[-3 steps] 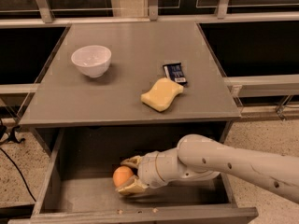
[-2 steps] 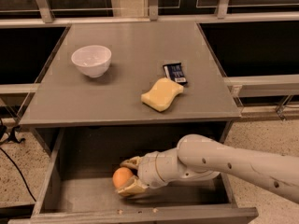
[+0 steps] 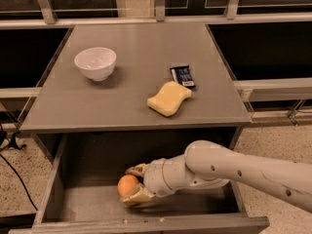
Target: Pick orange from top drawer and place on counter
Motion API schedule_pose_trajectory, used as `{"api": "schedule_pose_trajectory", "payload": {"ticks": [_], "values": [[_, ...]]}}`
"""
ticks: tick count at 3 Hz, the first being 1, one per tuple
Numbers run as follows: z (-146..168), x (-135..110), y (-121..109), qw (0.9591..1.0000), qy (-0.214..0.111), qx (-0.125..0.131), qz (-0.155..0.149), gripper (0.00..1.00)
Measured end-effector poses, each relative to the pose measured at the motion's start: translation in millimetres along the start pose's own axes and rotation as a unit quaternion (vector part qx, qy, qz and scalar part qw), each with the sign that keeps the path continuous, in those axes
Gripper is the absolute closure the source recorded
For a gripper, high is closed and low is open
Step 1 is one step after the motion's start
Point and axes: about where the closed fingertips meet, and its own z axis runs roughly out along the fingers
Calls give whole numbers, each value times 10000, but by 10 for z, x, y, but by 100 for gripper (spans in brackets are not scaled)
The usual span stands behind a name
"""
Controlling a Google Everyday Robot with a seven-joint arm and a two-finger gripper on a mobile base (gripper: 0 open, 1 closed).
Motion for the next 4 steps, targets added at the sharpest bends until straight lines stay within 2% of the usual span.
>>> {"api": "schedule_pose_trajectory", "payload": {"ticks": [1, 2, 3, 4], "values": [[-106, -138, 23, 9999, 34, 60, -104, 100], [-323, -407, 48, 9995, 124, 116, -269, 100], [-490, -597, 61, 9990, 230, 91, -373, 100], [-777, -918, 56, 9978, 452, -71, -488, 100]]}}
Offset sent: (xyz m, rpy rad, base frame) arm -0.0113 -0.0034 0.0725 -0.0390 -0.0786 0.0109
